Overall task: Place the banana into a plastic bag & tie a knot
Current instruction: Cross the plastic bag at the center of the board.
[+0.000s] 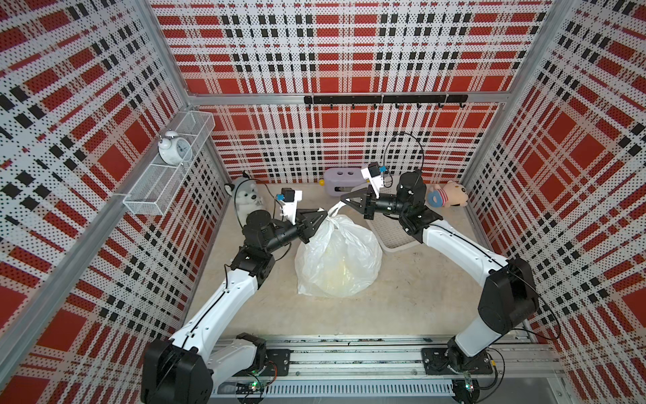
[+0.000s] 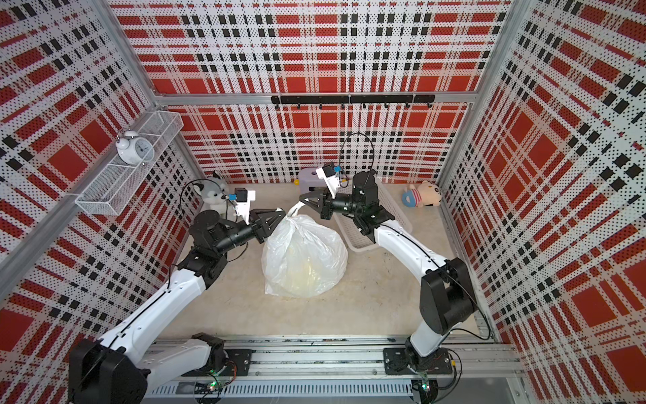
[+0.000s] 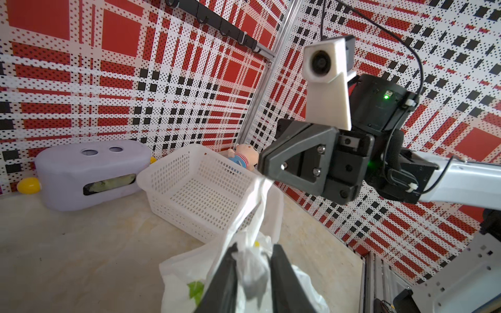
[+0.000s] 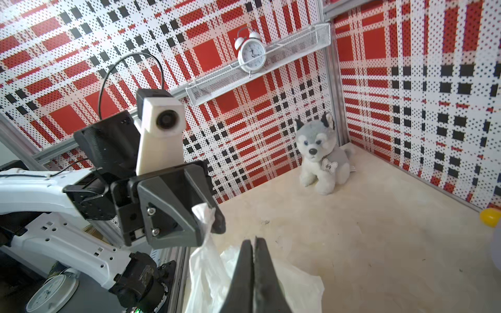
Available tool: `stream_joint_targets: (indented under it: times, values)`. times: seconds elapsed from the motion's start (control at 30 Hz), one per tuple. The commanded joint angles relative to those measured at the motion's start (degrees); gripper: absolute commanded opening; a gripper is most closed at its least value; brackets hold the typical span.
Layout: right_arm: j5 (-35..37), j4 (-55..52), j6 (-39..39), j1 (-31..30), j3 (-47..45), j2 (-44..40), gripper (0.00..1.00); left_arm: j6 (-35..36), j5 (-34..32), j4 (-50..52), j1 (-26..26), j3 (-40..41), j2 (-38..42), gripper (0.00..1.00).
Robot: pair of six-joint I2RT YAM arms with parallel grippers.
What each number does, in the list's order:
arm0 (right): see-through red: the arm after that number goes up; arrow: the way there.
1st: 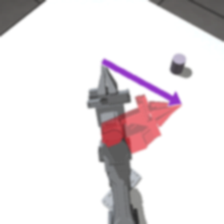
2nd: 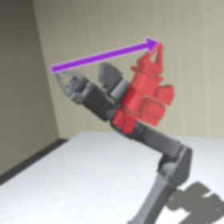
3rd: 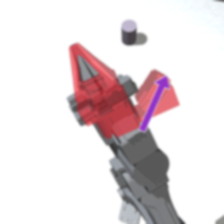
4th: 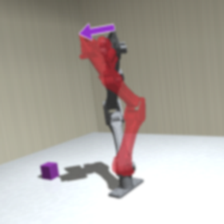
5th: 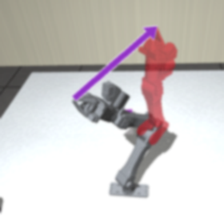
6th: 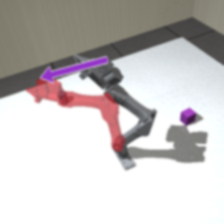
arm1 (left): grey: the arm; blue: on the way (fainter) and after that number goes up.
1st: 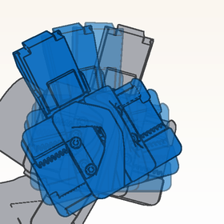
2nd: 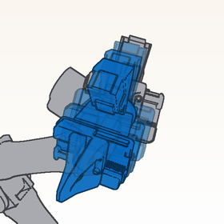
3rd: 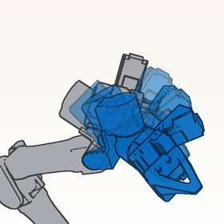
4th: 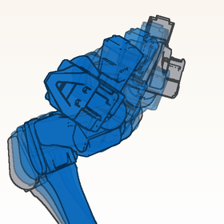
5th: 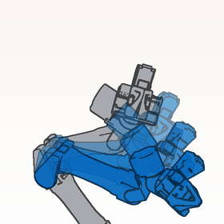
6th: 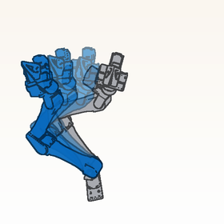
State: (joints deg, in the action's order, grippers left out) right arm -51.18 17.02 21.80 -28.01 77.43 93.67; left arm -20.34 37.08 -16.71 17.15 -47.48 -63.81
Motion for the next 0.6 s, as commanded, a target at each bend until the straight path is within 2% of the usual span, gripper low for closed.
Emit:
stream_joint_targets:
  times: [0.0,0.27,0.57]
  values:
    - [0.4,1.7,0.9,-0.8,-0.1,-1.5,0.00,0.5,-0.6,-2.0,0.8,0.3,-0.6,0.27]
    - [0.7,0.8,0.7,-2.0,0.4,-1.3,0.00,0.8,-0.5,-2.1,2.2,-0.3,-2.3,0.42]
    - [0.8,-0.9,-0.1,-2.2,-0.2,-2.7,0.00,1.0,0.9,-3.4,2.4,0.0,-3.2,0.42]
